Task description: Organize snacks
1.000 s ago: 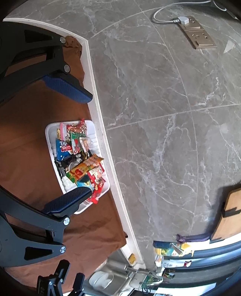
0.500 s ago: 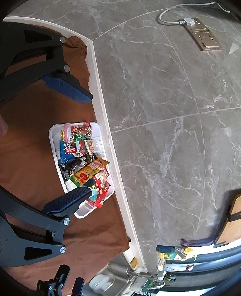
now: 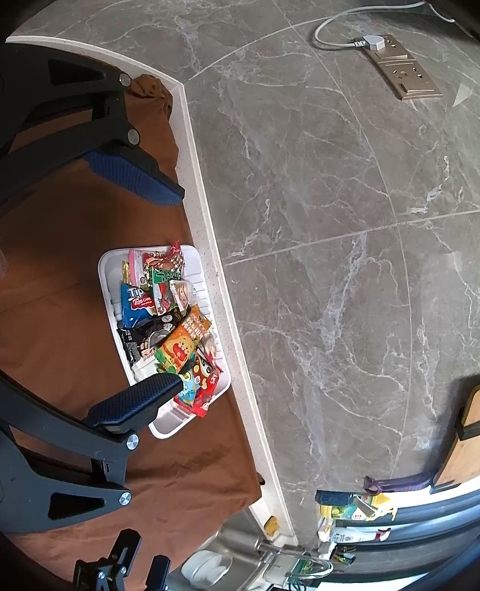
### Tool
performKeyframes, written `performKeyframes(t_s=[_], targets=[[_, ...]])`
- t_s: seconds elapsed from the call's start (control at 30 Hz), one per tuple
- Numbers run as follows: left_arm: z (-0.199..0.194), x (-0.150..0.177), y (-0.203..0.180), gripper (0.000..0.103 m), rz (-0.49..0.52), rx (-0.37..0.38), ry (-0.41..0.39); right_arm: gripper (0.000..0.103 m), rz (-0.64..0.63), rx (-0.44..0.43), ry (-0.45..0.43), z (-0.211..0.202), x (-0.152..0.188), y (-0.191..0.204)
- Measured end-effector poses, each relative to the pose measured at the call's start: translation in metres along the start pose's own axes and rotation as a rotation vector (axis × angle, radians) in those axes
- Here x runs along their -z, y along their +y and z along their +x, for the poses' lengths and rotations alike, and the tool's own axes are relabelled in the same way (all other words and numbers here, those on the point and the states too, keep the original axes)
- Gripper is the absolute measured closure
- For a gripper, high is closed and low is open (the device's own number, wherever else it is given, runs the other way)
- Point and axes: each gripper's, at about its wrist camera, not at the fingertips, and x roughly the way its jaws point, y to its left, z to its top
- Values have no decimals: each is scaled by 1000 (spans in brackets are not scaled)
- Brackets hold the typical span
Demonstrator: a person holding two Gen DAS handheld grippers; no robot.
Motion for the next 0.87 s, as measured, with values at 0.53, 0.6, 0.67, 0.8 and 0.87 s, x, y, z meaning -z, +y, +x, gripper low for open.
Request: performKeyframes(t_s=[0.53, 0.6, 0.67, 0.8, 0.87], targets=[[-1, 1, 1, 11, -6, -1, 2, 22, 0, 2, 4, 1, 1, -2], [0, 1, 1, 11, -8, 4, 1, 22, 0, 2, 5, 1, 0, -2], [-1, 1, 1, 11, -9, 5, 1, 22, 1, 2, 5, 1, 0, -2], [-4, 0, 1, 11, -2, 13, -9, 22, 0, 2, 5, 1, 0, -2], [-4, 1, 3, 11, -8, 13, -8, 22, 0, 2, 6, 1, 0, -2]])
